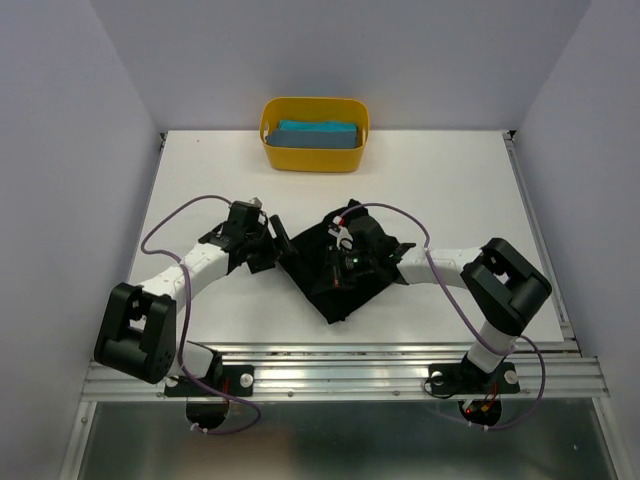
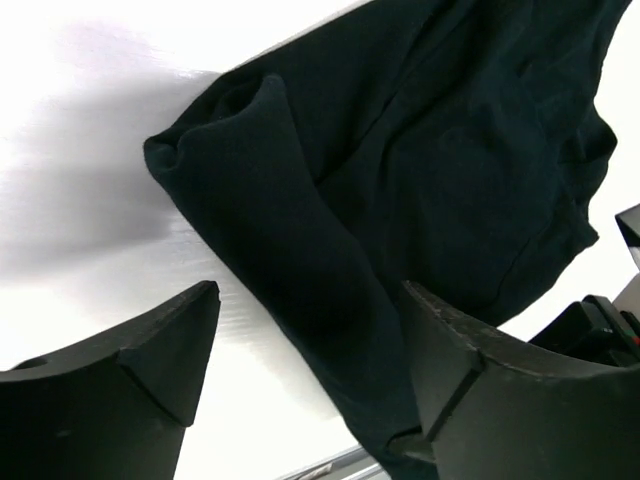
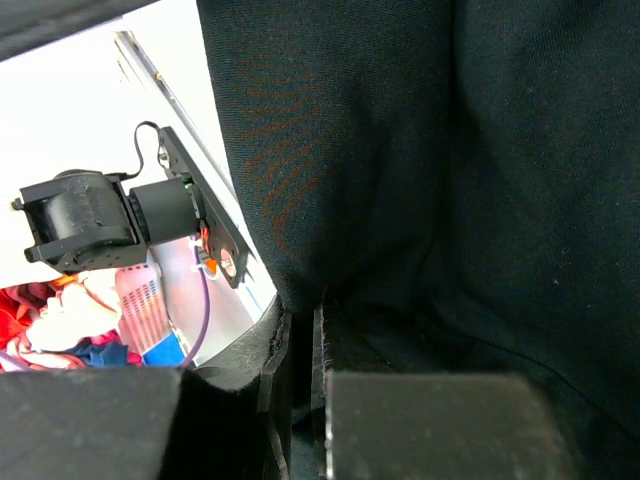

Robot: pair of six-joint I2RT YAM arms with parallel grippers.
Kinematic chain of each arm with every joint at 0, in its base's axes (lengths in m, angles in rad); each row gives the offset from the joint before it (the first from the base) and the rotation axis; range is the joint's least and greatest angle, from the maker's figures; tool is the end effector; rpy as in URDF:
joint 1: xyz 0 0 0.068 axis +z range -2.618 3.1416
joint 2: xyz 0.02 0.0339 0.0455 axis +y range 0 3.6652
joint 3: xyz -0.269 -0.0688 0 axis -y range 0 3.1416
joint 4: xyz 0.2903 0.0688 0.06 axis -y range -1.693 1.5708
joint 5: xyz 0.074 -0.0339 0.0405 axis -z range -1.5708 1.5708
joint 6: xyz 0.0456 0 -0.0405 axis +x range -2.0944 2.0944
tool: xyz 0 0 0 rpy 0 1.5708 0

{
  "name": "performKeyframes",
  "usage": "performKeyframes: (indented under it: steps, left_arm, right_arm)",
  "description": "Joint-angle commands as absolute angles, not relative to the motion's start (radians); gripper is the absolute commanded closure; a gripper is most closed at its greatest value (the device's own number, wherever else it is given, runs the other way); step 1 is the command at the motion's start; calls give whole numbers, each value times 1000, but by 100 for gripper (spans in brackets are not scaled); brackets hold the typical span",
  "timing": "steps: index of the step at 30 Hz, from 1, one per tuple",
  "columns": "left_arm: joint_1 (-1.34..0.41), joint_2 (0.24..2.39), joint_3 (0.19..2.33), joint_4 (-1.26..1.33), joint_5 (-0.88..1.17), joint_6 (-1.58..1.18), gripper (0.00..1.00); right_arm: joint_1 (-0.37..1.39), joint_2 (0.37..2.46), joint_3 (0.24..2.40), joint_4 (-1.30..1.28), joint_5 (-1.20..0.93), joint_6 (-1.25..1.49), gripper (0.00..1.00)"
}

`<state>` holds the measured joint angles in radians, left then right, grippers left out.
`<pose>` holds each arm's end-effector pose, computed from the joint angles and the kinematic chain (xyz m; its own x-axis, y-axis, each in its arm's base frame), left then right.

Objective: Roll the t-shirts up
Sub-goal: Roll the T-shirt to the center of the board.

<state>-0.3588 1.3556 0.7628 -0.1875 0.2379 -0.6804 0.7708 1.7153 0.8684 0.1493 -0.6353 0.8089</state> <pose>0.2967 -0.1228 0.1806 -0.8254 -0.3434 -0.4481 -0.0272 0.8170 -0.5760 0.2543 0.2847 0.1308 -0.9599 -0.1204 -0.2532 -0.2789 0.5037 0.8176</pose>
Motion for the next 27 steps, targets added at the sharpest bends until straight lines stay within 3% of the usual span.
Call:
performKeyframes:
  steps: [1, 5, 9, 10, 11, 12, 13, 14, 17, 20, 27]
  left_arm:
    - [-376, 1356, 718, -100, 206, -759, 21]
    - [-377, 1367, 696, -45, 195, -790, 36]
    - [-379, 1414, 715, -38, 204, -767, 58]
    - [-380, 1416, 718, -40, 204, -765, 73]
    - [-380, 1419, 718, -41, 204, -762, 81]
    - [-380, 1419, 718, -51, 207, -758, 98]
    - [-380, 1419, 719, -58, 206, -755, 100]
    - [-380, 1416, 719, -66, 204, -752, 100]
    - [-382, 1410, 723, -112, 199, -747, 100]
    - [-382, 1391, 724, -133, 193, -746, 100]
    - [-380, 1355, 736, -178, 179, -738, 100]
  right_arm:
    - [765, 1718, 859, 227, -673, 811, 99]
    - [765, 1712, 845, 222, -652, 790, 99]
    - [765, 1694, 841, 169, -606, 763, 99]
    - [765, 1687, 844, 152, -592, 743, 99]
    - [765, 1680, 851, 135, -548, 729, 94]
    - [765, 1661, 857, 80, -520, 703, 87]
    - [765, 1651, 865, 49, -494, 689, 77]
    - [765, 1640, 874, 4, -447, 675, 56]
    - [775, 1573, 899, -96, -337, 632, 29]
    - [821, 1510, 922, -167, -243, 582, 17]
    - [1070, 1479, 1026, -386, 231, 488, 12]
